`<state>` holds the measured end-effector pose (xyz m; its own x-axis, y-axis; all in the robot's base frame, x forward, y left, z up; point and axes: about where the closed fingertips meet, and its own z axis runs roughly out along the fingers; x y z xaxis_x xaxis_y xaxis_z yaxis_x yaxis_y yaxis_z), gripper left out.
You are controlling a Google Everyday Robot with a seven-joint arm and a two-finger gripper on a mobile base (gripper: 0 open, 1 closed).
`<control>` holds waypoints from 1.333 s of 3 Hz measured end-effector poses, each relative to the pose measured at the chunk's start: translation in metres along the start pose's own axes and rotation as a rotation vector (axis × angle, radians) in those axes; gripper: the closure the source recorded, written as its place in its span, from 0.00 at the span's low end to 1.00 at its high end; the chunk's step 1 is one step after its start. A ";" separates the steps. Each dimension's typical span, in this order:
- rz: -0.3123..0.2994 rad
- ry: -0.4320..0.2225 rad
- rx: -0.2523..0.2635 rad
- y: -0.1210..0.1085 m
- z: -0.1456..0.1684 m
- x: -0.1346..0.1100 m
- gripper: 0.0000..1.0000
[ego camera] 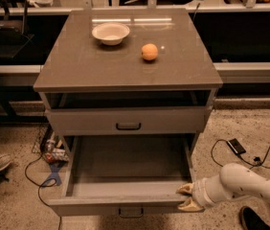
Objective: Open middle drawer
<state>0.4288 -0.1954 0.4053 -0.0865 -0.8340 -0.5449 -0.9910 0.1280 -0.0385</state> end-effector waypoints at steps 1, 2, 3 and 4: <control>0.005 -0.002 0.002 0.001 -0.001 0.000 1.00; 0.025 -0.011 0.010 0.008 0.000 0.004 1.00; 0.025 -0.011 0.010 0.008 -0.002 0.003 1.00; 0.025 -0.013 0.006 0.010 0.000 0.002 0.74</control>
Offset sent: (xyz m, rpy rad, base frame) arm -0.1445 -0.0663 -0.0413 0.1544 0.0365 -0.3265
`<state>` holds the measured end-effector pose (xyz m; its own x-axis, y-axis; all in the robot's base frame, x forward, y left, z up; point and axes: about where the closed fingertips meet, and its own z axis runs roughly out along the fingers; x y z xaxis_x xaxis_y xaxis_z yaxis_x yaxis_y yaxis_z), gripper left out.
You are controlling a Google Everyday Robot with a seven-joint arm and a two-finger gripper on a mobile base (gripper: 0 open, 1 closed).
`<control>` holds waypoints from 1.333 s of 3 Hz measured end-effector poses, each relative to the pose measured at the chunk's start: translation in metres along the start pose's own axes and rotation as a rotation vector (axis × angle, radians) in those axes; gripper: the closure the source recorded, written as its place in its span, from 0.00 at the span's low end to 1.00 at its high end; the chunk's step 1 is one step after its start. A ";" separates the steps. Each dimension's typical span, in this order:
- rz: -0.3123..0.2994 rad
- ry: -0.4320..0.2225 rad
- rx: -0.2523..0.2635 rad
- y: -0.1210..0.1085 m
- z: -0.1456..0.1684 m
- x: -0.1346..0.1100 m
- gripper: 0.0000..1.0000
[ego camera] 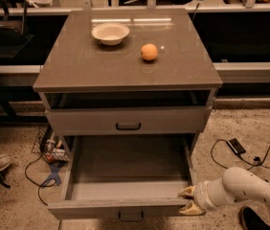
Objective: Open middle drawer
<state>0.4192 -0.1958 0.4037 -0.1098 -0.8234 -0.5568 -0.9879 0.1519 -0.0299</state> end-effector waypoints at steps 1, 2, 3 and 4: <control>0.000 -0.001 -0.001 0.000 0.000 0.000 0.50; 0.000 -0.001 -0.001 0.000 0.000 -0.001 0.27; -0.003 -0.009 -0.005 0.001 0.001 -0.002 0.00; -0.014 -0.042 -0.006 0.001 -0.003 -0.004 0.00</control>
Offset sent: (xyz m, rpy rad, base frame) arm -0.0003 0.0005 0.0000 0.0007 0.0009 0.0008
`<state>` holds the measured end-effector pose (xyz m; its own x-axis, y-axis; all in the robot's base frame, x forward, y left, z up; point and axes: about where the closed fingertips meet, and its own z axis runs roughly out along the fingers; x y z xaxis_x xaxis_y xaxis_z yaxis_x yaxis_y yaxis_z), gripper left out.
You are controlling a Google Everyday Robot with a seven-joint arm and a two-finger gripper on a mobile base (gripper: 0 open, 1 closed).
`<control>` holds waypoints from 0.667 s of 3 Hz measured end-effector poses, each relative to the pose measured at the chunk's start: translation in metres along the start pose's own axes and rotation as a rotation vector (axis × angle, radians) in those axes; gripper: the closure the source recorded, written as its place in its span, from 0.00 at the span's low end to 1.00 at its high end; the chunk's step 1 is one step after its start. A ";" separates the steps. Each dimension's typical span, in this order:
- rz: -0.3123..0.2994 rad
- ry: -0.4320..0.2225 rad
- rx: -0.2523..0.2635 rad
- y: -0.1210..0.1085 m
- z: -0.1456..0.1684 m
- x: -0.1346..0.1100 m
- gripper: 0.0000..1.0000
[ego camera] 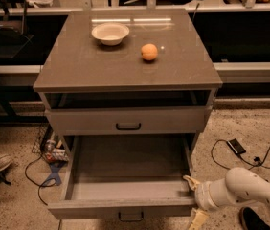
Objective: Open middle drawer
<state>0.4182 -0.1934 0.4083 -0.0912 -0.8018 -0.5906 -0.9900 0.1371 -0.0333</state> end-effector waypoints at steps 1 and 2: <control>-0.055 -0.091 0.031 -0.011 -0.032 -0.024 0.00; -0.127 -0.113 0.099 -0.017 -0.087 -0.061 0.00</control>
Offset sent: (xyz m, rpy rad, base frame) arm 0.0176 -0.0126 0.1726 0.0732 -0.2645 0.0514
